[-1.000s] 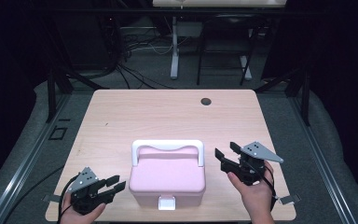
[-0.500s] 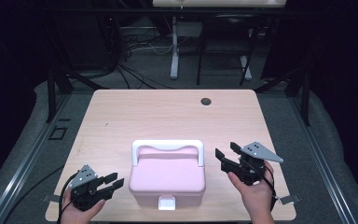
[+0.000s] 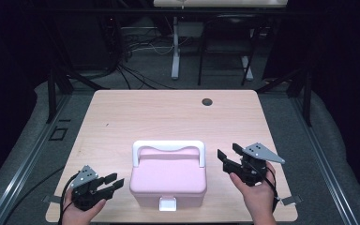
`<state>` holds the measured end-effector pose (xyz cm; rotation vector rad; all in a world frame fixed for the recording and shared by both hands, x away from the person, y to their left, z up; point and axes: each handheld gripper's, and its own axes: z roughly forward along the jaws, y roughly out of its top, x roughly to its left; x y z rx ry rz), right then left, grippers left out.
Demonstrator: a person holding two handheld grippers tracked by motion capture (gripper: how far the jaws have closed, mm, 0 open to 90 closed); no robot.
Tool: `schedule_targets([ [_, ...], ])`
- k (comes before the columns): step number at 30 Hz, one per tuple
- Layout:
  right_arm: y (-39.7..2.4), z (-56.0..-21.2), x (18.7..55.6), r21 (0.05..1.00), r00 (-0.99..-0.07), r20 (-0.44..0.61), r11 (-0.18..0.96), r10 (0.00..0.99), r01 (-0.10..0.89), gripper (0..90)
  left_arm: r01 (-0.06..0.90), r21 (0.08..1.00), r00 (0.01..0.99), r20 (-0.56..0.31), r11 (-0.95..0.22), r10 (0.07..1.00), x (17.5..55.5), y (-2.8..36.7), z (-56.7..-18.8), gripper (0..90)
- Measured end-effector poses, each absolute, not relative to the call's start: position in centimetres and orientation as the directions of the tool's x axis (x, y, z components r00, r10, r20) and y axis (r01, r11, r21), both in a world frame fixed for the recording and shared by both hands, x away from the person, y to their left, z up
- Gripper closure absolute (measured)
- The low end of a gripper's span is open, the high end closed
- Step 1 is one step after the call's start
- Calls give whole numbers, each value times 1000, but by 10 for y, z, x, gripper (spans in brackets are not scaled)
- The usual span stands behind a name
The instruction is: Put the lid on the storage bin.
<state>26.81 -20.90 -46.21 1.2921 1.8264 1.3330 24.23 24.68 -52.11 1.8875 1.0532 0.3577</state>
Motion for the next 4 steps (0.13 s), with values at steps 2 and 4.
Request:
schedule_targets([
  [2, -209, -463, 268, 921, -401, 113, 57, 909, 386, 388, 525, 826, 590, -176, -208, 788, 243, 247, -522, 570],
  [4, -209, -464, 269, 921, -400, 110, 58, 910, 386, 388, 525, 826, 587, -177, -205, 790, 243, 247, -524, 556],
])
